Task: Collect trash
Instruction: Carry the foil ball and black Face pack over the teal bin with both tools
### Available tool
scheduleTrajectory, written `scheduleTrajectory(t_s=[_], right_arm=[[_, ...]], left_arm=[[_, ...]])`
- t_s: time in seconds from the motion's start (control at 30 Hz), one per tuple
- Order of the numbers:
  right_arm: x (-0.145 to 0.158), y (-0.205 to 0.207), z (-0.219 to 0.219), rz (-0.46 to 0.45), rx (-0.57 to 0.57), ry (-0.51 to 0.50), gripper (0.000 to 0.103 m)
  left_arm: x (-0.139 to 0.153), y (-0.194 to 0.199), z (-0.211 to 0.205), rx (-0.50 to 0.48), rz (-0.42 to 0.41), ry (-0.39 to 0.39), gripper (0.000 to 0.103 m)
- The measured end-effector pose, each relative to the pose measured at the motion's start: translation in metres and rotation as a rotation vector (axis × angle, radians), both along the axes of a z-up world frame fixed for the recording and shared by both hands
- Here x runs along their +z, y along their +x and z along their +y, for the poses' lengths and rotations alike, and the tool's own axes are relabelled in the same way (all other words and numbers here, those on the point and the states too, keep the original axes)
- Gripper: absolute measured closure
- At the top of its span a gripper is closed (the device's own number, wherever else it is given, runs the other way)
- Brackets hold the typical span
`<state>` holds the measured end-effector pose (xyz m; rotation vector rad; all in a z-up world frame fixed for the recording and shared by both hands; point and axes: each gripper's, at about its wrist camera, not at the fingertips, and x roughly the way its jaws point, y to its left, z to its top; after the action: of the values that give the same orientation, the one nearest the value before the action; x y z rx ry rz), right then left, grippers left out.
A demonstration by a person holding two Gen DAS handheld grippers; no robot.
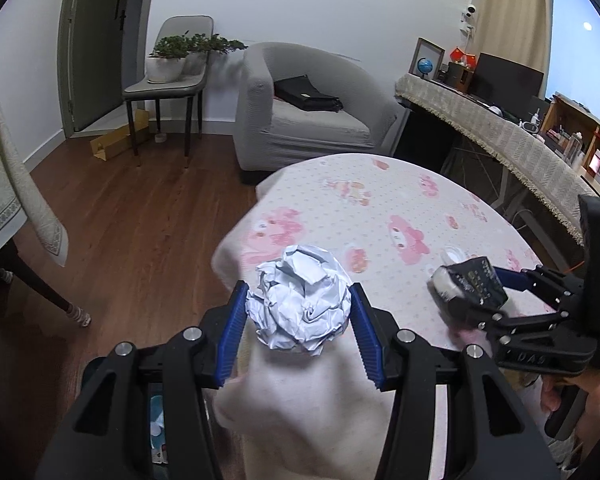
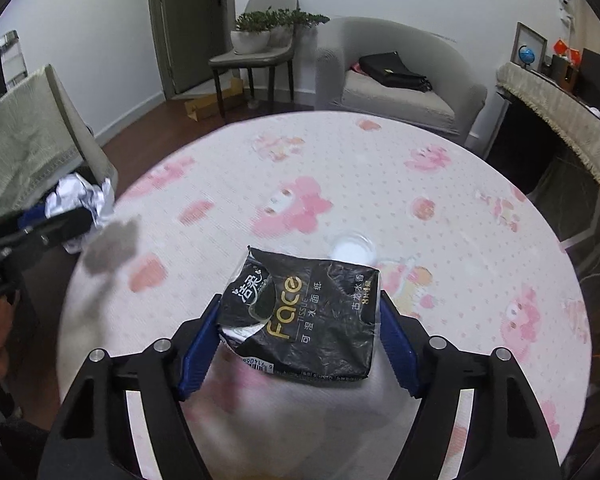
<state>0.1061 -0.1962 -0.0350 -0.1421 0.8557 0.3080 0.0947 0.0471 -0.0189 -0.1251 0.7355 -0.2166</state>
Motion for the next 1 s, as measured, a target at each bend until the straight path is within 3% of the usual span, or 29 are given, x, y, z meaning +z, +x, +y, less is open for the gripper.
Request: scheduleTrajectory(t_s=[0.57,1.0], right_arm=[[0.017,-0.001,0.071,-0.039,0.095,0.088,0.028],[0.024,-0.006,0.130,-0.046,0.181,0.149,0.028]], left_arm=[[-0.016,-0.015,0.073,0.081,0.036,0.068,0.050],[-0.054,-0.018,0.126,0.144,0.146,0.087,0.050]])
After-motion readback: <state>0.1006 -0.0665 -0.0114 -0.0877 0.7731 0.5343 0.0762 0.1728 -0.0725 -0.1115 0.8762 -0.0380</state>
